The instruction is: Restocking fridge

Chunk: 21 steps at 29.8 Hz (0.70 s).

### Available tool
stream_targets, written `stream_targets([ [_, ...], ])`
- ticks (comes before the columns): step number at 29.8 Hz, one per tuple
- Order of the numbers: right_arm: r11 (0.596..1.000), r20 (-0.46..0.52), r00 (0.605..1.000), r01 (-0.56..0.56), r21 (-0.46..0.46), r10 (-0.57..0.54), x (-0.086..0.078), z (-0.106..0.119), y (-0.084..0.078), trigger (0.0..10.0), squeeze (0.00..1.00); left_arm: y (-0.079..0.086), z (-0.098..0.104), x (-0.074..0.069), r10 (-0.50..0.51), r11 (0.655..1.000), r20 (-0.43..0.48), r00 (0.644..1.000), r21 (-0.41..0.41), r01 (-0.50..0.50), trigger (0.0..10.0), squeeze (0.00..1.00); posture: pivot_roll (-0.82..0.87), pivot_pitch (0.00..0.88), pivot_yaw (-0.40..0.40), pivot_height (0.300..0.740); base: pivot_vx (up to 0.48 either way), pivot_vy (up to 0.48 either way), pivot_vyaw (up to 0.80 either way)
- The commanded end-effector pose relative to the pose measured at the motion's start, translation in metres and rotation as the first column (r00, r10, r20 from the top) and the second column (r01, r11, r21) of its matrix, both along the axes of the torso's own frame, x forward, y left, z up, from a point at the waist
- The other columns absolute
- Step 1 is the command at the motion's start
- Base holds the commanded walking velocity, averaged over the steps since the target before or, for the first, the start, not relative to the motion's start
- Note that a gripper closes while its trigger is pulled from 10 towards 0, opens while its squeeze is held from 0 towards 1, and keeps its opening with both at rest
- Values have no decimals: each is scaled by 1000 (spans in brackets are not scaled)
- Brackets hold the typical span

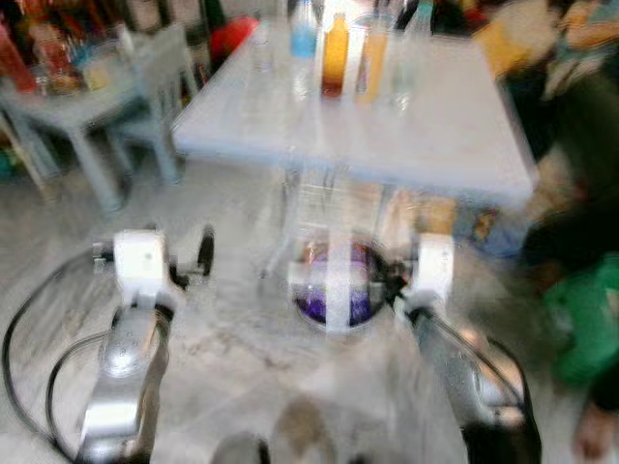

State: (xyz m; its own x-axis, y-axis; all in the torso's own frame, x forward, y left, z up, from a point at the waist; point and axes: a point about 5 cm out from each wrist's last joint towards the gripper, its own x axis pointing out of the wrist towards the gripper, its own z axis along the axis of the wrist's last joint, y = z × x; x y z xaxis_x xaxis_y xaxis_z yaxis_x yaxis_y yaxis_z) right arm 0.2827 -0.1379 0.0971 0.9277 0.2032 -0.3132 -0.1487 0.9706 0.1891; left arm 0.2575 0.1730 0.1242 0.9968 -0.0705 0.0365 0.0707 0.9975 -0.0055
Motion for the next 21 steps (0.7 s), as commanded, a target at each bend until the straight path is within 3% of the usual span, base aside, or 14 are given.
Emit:
stream_targets([
  [1,999,63,997,-40,5,40,2,11,6,10000,0,2,-5,-4,17,1000,-22,1000,22,-16,10000,0,48,110,-12,740,0,0,0],
  [6,996,75,997,0,86,-6,5,12,-2,10000,0,-1,-9,-7,8,998,-31,999,57,-6,10000,0,50,113,-13,740,0,0,0],
  [14,985,138,990,-20,171,-4,2,23,2,10000,0,8,-3,-3,56,996,-19,998,74,-54,10000,0,59,125,-8,740,0,0,800],
  [21,990,159,987,-37,139,14,-3,21,2,10000,0,6,-3,-6,65,994,-29,997,86,-63,10000,0,80,130,-38,740,0,0,800],
])
